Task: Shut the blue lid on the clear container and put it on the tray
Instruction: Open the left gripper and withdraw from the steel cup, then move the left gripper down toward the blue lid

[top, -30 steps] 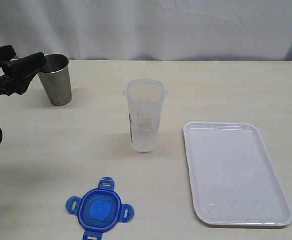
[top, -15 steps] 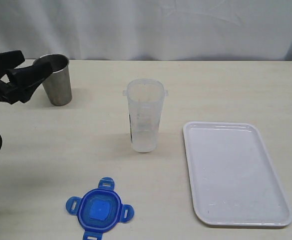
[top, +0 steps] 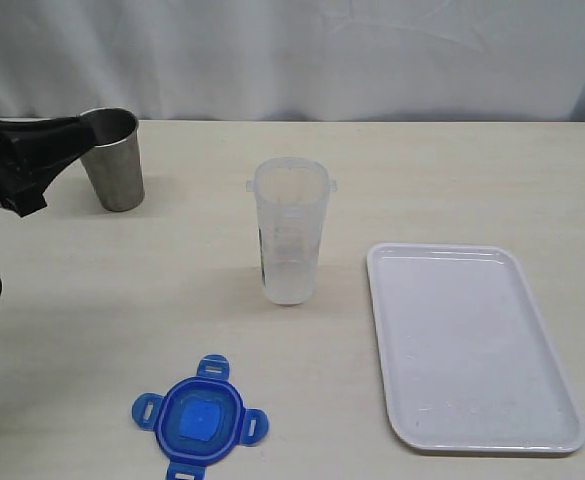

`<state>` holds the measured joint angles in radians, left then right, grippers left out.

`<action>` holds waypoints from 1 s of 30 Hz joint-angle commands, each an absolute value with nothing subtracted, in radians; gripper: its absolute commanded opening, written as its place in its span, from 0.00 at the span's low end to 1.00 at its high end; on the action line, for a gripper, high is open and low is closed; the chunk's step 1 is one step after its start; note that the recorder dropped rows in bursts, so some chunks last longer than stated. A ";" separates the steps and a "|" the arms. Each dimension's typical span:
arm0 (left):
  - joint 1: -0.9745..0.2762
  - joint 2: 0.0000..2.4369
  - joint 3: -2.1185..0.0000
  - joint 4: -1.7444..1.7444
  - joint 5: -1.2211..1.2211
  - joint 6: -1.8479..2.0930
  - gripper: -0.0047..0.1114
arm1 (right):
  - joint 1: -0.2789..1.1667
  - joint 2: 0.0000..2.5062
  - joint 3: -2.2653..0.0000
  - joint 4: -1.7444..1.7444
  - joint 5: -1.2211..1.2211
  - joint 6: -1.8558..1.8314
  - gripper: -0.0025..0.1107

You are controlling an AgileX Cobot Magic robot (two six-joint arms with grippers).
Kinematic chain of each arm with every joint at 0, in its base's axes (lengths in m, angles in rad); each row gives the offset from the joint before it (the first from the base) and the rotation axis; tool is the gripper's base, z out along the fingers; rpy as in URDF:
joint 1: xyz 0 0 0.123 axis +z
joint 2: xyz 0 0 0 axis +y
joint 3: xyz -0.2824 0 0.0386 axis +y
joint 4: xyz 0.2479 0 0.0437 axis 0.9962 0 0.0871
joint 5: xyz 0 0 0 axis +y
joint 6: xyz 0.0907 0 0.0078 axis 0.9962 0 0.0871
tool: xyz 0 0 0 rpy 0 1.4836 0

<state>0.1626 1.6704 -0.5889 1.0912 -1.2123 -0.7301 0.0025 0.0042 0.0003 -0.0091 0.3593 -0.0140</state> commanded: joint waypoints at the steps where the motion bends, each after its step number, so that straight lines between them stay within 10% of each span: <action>1: 0.162 1.664 -0.596 1.150 -1.203 -0.859 0.27 | -0.004 0.000 0.000 -0.007 0.348 -0.015 0.06; 20: -0.090 1.658 -0.798 1.744 -0.707 -1.530 0.35 | -0.004 0.000 0.000 -0.007 0.348 -0.015 0.06; 30: -0.199 1.560 -0.801 1.723 0.156 -1.507 0.35 | -0.004 0.000 0.000 -0.007 0.348 -0.015 0.06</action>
<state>-0.1817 1.5991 -0.8039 1.7549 0.0213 -1.5253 0.0025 0.0042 0.0003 -0.0091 0.3593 -0.0140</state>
